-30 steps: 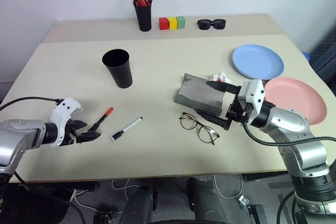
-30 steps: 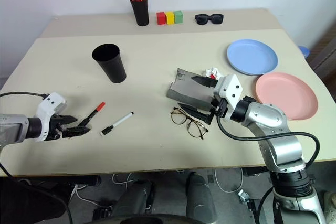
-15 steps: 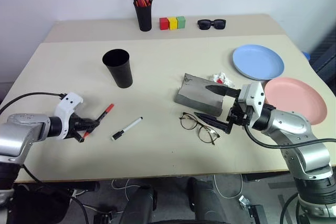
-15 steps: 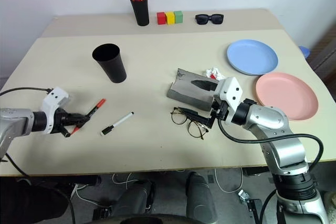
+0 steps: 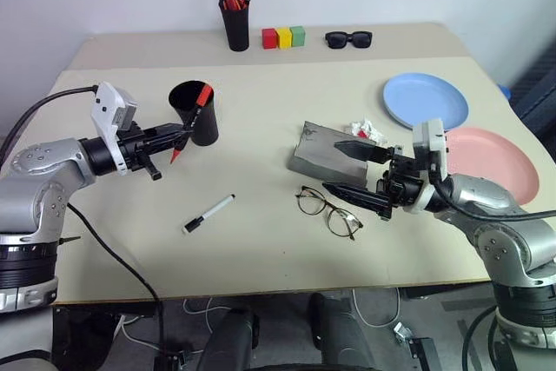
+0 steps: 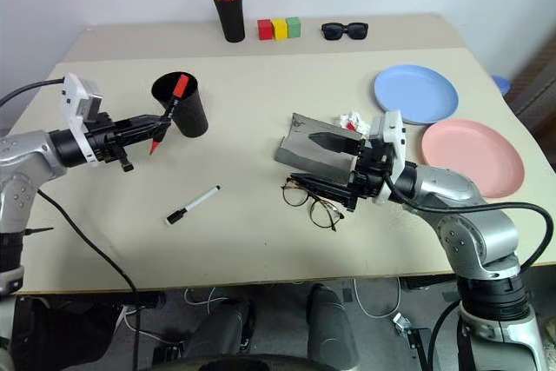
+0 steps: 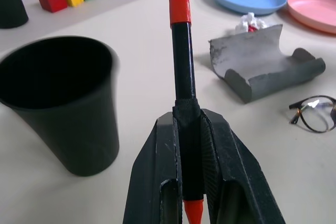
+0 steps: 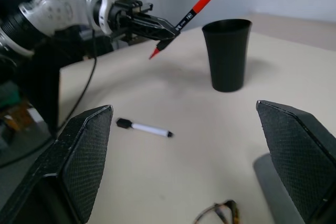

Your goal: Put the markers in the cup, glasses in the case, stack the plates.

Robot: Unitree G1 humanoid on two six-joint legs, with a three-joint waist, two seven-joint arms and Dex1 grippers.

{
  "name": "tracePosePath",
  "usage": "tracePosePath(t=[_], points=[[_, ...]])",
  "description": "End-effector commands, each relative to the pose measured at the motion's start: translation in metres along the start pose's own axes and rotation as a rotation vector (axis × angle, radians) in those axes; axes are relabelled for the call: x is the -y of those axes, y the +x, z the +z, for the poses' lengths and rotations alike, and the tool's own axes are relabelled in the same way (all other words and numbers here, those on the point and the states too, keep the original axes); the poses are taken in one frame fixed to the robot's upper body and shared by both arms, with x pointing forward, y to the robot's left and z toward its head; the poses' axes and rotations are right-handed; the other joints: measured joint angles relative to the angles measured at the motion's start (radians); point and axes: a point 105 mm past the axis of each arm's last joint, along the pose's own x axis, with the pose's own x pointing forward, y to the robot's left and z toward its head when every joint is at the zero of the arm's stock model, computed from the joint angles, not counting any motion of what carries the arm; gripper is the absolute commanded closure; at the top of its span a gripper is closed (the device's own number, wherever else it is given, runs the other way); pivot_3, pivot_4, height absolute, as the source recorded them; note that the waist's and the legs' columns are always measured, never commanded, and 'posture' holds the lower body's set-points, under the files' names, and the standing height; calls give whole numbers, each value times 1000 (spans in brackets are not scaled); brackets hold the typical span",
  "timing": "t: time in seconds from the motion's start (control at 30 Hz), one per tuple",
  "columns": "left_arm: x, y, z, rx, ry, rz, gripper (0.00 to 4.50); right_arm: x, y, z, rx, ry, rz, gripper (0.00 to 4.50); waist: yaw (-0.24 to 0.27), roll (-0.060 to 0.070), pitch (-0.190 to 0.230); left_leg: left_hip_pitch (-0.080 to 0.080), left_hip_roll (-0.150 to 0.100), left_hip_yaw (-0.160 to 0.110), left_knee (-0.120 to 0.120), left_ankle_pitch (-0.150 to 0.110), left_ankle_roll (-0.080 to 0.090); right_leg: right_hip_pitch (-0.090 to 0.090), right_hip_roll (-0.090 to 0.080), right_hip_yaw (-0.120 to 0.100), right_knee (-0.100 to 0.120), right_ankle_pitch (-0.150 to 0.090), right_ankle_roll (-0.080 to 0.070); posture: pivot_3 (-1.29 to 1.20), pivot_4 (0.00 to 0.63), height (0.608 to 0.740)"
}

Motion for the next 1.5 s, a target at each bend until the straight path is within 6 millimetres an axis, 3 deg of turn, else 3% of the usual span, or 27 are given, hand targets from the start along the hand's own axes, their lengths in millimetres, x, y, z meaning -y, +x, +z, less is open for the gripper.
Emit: tracePosePath(t=[0.03, 0.17, 0.37, 0.53, 0.6, 0.9, 1.17, 1.33, 1.37, 1.47, 1.5], points=[[-14, 5, 60, 303, 113, 99, 4471, 0, 0, 16, 44, 21, 7, 0, 10, -1, 0, 0, 0, -1, 1, 0, 0, 0, 0, 0, 0, 0, 0, 0, 150, 740], [-37, 11, 85, 470, 194, 230, 4471, 5, 1, 15, 30, -31, -27, 0, 16, -1, 0, 0, -1, 0, 2, 0, 0, 1, 0, 0, 0, 0, 0, 0, 150, 740], [-70, 13, 93, 588, 293, 408, 4471, 20, 5, 16, 40, -134, -114, 0, 12, -1, 0, 1, -1, 1, 1, 0, 0, 1, 0, 0, 0, 1, 0, 0, 150, 740], [-82, 25, 95, 664, 270, 473, 4471, 26, 7, 18, 53, -203, -151, 0, 19, -1, 0, -1, -1, 1, 2, 0, 0, 1, -1, 0, -1, 1, 1, 0, 150, 740], [-86, 32, 89, 671, 231, 483, 4471, 35, 6, 23, 81, -236, -200, 0, 19, -2, 0, -1, -2, 1, 2, 0, 0, 1, -1, 0, -1, 1, 2, 0, 150, 740], [-82, 56, 44, 634, 92, 442, 4471, 29, 5, 20, 68, -236, -188, 0, 11, -2, 0, -1, -2, 0, 2, 0, 0, 1, -1, 0, -1, 2, 2, 0, 150, 740], [-72, 67, 22, 602, 49, 395, 4471, 29, 4, 22, 63, -248, -193, 0, 7, -2, 0, 0, -2, 0, 2, 0, 0, 1, -1, 0, -1, 2, 2, 0, 150, 740], [-72, 62, 17, 602, 50, 400, 2204, 30, 4, 21, 60, -249, -194, 0, -3, -2, 0, 0, -2, 0, 2, 0, 0, 1, -1, 0, 0, 2, 2, 0, 150, 740], [-72, 62, 17, 603, 47, 398, 1530, 31, 4, 21, 60, -250, -194, 0, -3, -2, 0, 0, -2, 0, 2, 0, 0, 1, -1, 0, 0, 2, 2, 0, 150, 740], [-72, 61, 16, 604, 48, 396, 64, 31, 5, 21, 58, -251, -189, 0, -4, -2, 0, 0, -2, 0, 2, 0, 0, 1, -1, 0, 0, 2, 2, 0, 150, 740], [-72, 61, 16, 606, 44, 394, 64, 31, 5, 21, 58, -253, -188, 0, -4, -2, 0, 0, -2, 0, 2, 0, 0, 1, -1, 0, 0, 2, 2, 0, 150, 740]])
